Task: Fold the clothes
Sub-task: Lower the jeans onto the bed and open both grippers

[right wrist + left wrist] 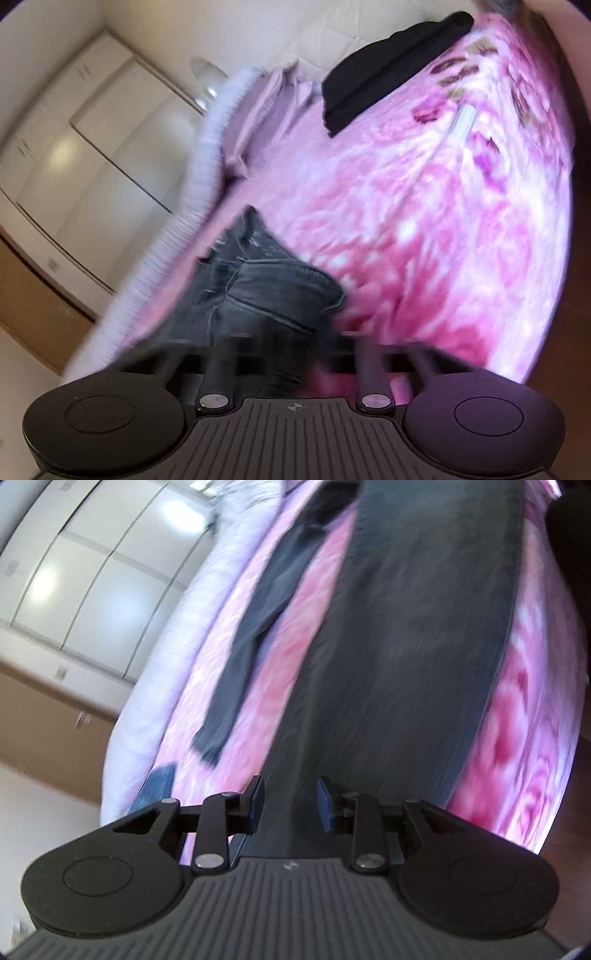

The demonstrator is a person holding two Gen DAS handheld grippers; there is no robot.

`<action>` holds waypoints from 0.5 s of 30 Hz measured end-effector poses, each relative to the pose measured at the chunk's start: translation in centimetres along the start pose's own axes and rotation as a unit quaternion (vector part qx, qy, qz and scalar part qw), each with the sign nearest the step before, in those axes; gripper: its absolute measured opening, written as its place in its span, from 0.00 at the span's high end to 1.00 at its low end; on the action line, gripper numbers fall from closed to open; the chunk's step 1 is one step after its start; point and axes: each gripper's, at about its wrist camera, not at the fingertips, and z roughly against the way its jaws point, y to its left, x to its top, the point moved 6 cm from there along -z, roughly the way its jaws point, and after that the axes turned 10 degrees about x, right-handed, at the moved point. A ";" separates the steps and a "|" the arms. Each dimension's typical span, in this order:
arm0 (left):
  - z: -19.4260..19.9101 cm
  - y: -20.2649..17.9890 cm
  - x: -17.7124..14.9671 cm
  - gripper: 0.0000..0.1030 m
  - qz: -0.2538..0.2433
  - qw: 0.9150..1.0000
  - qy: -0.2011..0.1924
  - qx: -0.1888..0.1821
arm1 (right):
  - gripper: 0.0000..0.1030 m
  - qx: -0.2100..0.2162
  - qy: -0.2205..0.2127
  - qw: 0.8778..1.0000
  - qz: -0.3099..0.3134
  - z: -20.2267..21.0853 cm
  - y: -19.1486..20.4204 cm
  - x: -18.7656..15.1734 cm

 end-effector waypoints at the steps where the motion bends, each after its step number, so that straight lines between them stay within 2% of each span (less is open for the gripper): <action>1: -0.2 -0.1 0.2 0.74 -0.002 1.000 -0.002 -0.004 | 0.85 0.001 -0.005 1.000 0.015 -0.1 0.2 0.6; 4: -0.9 -0.5 0.7 0.76 -0.008 1.000 -0.009 -0.014 | 0.85 0.000 -0.018 0.998 0.057 -0.6 0.7 2.1; 6: -1.3 -0.8 1.1 0.76 -0.012 1.000 -0.014 -0.021 | 0.85 -0.028 -0.004 0.997 0.071 -1.5 0.1 1.5; 10: -2.0 -1.0 1.6 0.72 -0.016 0.999 -0.021 -0.034 | 0.81 -0.052 0.001 0.997 0.048 -1.0 -0.7 0.2; 12: -1.7 0.0 1.1 0.72 -0.003 0.999 -0.018 -0.029 | 0.73 -0.070 -0.001 0.996 0.063 -0.2 -0.2 -0.1; 15: -1.6 2.1 0.5 0.69 0.030 0.999 -0.011 -0.011 | 0.61 -0.106 -0.019 0.985 0.136 1.8 2.5 0.2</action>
